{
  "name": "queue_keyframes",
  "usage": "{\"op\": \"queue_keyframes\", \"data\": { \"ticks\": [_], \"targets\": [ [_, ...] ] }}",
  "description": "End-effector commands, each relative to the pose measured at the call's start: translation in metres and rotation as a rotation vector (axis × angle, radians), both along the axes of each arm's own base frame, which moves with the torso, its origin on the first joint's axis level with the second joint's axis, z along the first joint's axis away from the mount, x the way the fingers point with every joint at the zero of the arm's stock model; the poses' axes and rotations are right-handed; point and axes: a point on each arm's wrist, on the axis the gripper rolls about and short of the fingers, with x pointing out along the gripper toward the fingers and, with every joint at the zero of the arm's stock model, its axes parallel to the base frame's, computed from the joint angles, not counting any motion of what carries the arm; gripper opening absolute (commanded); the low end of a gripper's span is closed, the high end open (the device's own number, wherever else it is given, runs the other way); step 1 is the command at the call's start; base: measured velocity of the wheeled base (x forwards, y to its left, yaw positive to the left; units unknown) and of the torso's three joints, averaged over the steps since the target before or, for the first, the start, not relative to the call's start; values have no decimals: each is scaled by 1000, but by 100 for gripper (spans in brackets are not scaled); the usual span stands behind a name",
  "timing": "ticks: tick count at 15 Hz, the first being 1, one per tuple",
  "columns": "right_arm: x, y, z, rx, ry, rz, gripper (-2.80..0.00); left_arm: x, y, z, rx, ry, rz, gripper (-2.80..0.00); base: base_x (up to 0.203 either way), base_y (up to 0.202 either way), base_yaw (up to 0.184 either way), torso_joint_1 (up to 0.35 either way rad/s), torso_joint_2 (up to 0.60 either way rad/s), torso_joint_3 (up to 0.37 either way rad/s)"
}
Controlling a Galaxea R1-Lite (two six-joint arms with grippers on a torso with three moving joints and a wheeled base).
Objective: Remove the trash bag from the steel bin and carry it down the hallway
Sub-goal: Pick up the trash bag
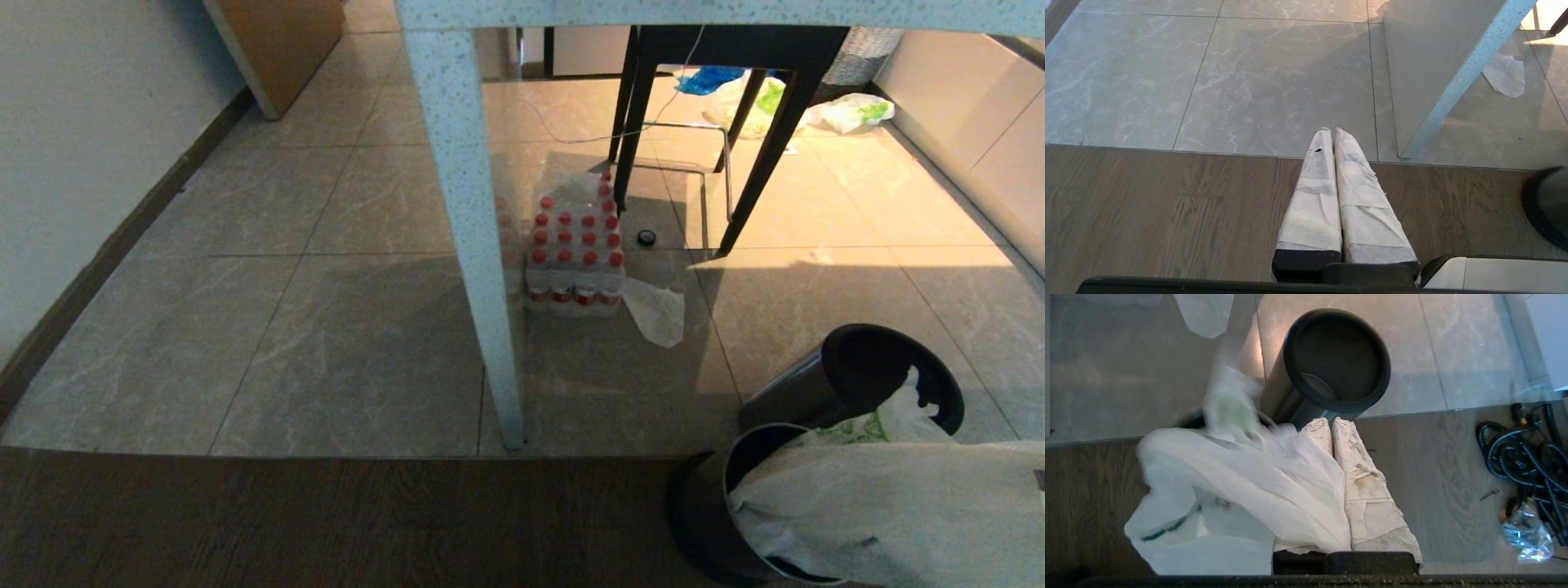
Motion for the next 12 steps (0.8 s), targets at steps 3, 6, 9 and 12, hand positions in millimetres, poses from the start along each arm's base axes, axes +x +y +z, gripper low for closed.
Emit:
{"op": "queue_keyframes", "data": {
  "ticks": [3,6,9,12],
  "targets": [
    [23,4,66,23,-158,7,-280,0,0,0,0,-2,1,-280,0,0,0,0,0,0],
    [45,8,128,48,-305,9,-280,0,0,0,0,-1,1,-280,0,0,0,0,0,0],
    [45,7,110,37,-244,-1,-280,0,0,0,0,-2,1,-280,0,0,0,0,0,0],
    [35,6,66,11,-125,2,-280,0,0,0,0,-2,1,-280,0,0,0,0,0,0]
  ]
}}
